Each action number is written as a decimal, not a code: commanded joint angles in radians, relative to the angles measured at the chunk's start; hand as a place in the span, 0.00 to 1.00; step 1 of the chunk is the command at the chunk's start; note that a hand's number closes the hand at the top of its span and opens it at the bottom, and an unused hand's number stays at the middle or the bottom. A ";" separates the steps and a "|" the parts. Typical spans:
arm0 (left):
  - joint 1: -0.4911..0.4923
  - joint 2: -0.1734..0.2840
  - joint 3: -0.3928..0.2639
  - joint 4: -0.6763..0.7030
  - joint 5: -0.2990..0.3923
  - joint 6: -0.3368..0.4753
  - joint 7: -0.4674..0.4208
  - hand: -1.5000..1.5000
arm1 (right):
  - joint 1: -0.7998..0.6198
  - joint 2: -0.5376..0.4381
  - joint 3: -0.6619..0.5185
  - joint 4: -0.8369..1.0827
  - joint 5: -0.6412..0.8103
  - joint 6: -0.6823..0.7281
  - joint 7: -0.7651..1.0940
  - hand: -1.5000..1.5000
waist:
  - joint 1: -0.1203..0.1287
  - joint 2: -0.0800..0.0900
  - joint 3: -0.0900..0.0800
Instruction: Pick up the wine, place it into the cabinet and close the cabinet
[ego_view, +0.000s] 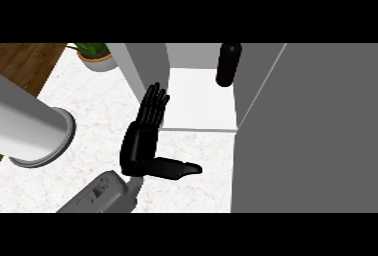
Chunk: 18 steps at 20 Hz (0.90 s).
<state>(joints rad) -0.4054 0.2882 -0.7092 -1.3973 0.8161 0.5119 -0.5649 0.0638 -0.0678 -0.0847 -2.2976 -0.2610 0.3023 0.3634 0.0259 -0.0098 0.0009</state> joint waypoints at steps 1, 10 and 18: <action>0.093 0.086 -0.012 -0.281 -0.044 0.096 0.102 0.00 | -0.013 -0.001 0.001 0.046 -0.004 0.023 -0.036 0.00 | -0.012 0.005 0.000; 0.291 0.193 0.016 -0.548 -0.134 0.139 0.158 0.00 | -0.030 -0.073 0.050 -0.005 0.039 0.094 0.015 1.00 | -0.016 0.007 -0.001; 0.558 0.334 0.104 -0.720 -0.138 0.118 0.073 0.00 | -0.001 -0.140 0.186 -0.065 -0.039 0.220 0.108 1.00 | -0.008 0.007 -0.002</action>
<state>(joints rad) 0.0414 0.5516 -0.6605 -2.0267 0.6747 0.6470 -0.4712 0.0755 -0.2003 0.0404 -2.3462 -0.2829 0.5009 0.4267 0.0157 -0.0042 0.0000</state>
